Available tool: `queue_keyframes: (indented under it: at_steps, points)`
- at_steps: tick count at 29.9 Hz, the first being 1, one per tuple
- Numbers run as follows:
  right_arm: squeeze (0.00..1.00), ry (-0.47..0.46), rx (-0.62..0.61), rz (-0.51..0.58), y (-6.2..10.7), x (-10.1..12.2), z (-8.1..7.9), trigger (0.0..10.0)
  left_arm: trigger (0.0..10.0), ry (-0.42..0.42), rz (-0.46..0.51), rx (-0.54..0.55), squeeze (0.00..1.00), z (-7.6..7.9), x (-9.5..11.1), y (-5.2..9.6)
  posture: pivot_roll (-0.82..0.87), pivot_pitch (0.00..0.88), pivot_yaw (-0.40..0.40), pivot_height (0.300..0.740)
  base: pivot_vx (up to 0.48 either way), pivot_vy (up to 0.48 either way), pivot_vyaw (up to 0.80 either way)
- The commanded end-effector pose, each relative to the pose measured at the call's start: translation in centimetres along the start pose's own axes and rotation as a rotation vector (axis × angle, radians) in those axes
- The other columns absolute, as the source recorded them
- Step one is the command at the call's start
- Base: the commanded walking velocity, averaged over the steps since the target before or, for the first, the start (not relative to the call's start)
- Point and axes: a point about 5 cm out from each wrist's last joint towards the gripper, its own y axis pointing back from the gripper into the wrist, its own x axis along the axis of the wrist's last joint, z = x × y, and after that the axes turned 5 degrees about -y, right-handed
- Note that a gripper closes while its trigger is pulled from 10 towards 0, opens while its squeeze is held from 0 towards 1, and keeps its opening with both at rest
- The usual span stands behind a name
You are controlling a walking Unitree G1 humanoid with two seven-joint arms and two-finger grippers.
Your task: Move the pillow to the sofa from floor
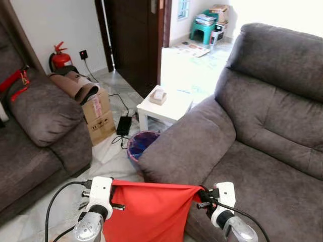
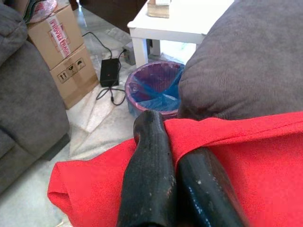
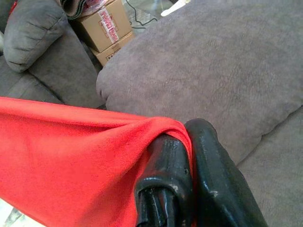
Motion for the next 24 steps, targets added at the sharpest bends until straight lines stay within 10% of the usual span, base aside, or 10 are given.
queue_keyframes:
  at_steps: [1,24]
  points:
    - [0.0,-0.012,-0.12,0.07,0.8,1.3,2.5,10.0,10.0,0.009,0.048,0.166,0.0,-3.5,1.0,0.1,0.12,0.023,-0.02,0.74,0.0,0.0,-0.8]
    - [0.0,0.002,-0.104,0.11,0.3,2.4,2.3,10.0,10.0,0.042,0.052,0.149,0.0,-2.6,1.3,-0.5,0.09,0.014,-0.015,0.74,0.0,0.0,-0.8]
